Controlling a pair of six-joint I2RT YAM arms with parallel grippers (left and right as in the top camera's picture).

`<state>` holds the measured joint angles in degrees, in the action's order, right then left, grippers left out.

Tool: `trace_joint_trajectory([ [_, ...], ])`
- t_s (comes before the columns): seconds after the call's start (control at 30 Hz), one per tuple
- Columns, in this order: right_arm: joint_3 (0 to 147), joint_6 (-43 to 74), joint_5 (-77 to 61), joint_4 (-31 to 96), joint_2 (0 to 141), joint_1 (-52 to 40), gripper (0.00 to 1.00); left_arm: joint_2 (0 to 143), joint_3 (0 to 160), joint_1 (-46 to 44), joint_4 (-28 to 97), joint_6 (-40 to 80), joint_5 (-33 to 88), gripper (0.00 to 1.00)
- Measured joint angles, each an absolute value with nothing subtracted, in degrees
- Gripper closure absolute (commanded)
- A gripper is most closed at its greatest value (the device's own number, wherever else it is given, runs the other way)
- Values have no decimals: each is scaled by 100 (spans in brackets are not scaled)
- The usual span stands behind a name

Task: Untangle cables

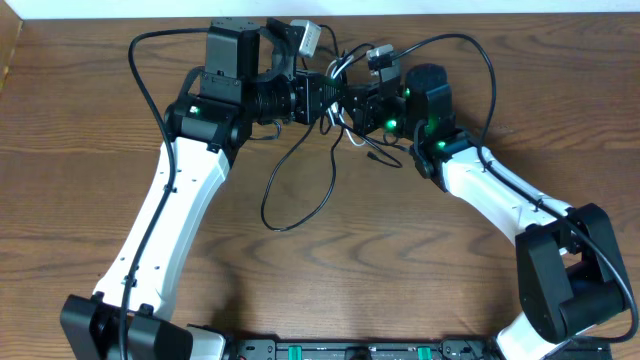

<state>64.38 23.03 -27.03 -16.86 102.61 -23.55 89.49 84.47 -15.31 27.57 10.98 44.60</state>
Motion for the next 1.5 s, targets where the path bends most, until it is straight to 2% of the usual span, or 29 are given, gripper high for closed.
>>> trace_joint_trajectory([
  [0.5,6659,2655,-2244,1039,9863,-1612,99,9172,8287,-1341,2947,1138,2641,92],
  [0.7,6528,2335,-1922,1302,9972,-1105,99,9096,8296,-1146,3122,1138,2143,92],
  [0.93,6501,2071,-1992,1579,10012,-1079,99,9083,8298,-1173,3286,1100,1929,92],
  [1.03,6501,1962,-1979,1743,10012,-1079,92,9083,8296,-1173,3059,1041,1918,92],
  [1.1,6501,1931,-1916,1848,10012,-1081,83,9074,8315,-1175,2803,1026,1914,92],
  [1.2,6497,1876,-1758,1918,10012,-1076,80,9054,8523,-1173,2620,1009,1909,92],
  [1.37,6497,1861,-1614,1999,10012,-1074,79,8877,9164,-1173,2237,1007,1984,92],
  [1.5,6497,1857,-1568,1997,10012,-1074,71,8593,9461,-1170,1920,1007,2401,92],
])
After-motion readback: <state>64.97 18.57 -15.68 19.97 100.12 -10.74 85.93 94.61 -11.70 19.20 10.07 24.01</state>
